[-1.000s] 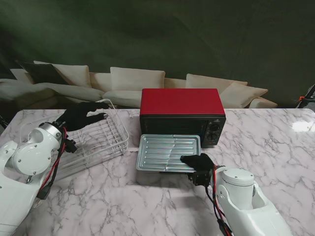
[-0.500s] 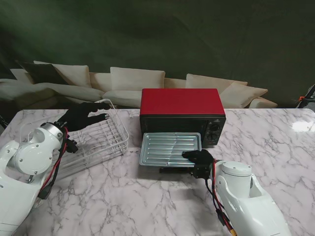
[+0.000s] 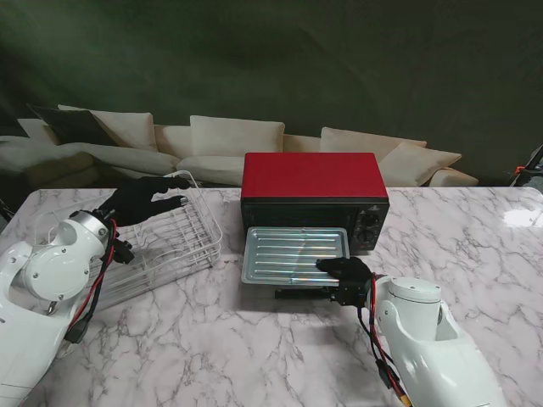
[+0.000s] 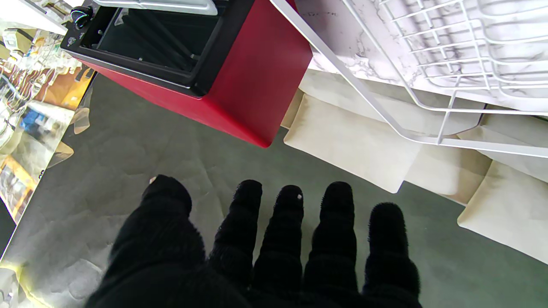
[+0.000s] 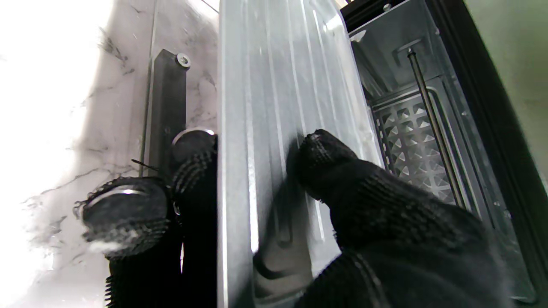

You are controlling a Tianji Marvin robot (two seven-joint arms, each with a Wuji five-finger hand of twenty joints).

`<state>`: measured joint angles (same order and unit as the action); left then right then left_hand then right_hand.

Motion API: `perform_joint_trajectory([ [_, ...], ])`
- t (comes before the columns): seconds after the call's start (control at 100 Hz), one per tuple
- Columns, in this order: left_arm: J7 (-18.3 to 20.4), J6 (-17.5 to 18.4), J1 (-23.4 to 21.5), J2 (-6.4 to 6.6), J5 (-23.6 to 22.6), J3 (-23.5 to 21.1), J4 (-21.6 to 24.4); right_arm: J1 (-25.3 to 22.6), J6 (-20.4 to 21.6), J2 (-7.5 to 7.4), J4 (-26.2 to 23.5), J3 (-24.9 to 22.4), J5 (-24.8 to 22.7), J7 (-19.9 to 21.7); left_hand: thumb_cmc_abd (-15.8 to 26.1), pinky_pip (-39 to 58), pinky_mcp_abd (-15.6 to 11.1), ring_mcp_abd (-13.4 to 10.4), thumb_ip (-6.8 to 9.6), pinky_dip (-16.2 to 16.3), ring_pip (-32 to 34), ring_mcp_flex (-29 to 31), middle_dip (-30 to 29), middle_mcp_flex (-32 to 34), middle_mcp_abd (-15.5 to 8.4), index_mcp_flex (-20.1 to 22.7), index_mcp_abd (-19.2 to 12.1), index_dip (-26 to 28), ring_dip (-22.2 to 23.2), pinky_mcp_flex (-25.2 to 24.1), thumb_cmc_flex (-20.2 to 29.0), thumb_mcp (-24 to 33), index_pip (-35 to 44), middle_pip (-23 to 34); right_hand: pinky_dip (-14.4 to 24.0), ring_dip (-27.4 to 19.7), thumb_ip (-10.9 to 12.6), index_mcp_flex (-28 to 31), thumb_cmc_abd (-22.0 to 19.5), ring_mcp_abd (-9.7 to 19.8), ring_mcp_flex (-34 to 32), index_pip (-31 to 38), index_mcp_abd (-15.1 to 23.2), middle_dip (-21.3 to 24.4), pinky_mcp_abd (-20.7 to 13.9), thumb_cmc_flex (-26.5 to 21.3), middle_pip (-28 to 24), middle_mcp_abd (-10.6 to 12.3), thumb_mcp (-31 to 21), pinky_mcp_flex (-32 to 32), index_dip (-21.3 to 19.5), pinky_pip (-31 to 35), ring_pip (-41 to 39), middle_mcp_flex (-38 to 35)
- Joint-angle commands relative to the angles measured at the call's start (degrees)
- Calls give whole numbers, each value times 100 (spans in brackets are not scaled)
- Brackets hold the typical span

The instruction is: Slide the trays into the oven

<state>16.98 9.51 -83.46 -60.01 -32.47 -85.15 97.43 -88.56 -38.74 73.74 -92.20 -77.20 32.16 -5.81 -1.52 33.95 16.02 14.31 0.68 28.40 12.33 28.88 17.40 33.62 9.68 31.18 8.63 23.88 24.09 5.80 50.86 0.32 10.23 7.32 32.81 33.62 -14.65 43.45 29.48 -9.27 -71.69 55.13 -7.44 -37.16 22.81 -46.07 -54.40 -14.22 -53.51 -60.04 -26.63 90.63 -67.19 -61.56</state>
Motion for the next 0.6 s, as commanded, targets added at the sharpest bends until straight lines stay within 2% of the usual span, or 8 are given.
perform_joint_trajectory([
  [0.0, 71, 8, -2, 7, -8, 0, 18, -69, -33, 1, -28, -18, -11, 9, 212, -46, 154, -28, -51, 114, -10, 50, 78, 98, -56, 111, -137, 74, 56, -36, -7, -171, -7, 20, 70, 50, 124, 151, -401, 415, -354, 317, 856, -69, 49, -360, -301, -31, -332, -54, -260, 276, -179, 61],
  [0.59, 160, -13, -6, 23, -7, -24, 90, 207, 164, 136, 272, 41, 397, -370, 215, -50, 161, -29, -51, 115, -4, 69, 77, 111, -54, 102, -146, 73, 60, -36, -16, -170, -13, 20, 73, 25, 125, 164, -398, 420, -355, 313, 884, -98, 50, -353, -281, -17, -326, -44, -276, 267, -175, 47],
])
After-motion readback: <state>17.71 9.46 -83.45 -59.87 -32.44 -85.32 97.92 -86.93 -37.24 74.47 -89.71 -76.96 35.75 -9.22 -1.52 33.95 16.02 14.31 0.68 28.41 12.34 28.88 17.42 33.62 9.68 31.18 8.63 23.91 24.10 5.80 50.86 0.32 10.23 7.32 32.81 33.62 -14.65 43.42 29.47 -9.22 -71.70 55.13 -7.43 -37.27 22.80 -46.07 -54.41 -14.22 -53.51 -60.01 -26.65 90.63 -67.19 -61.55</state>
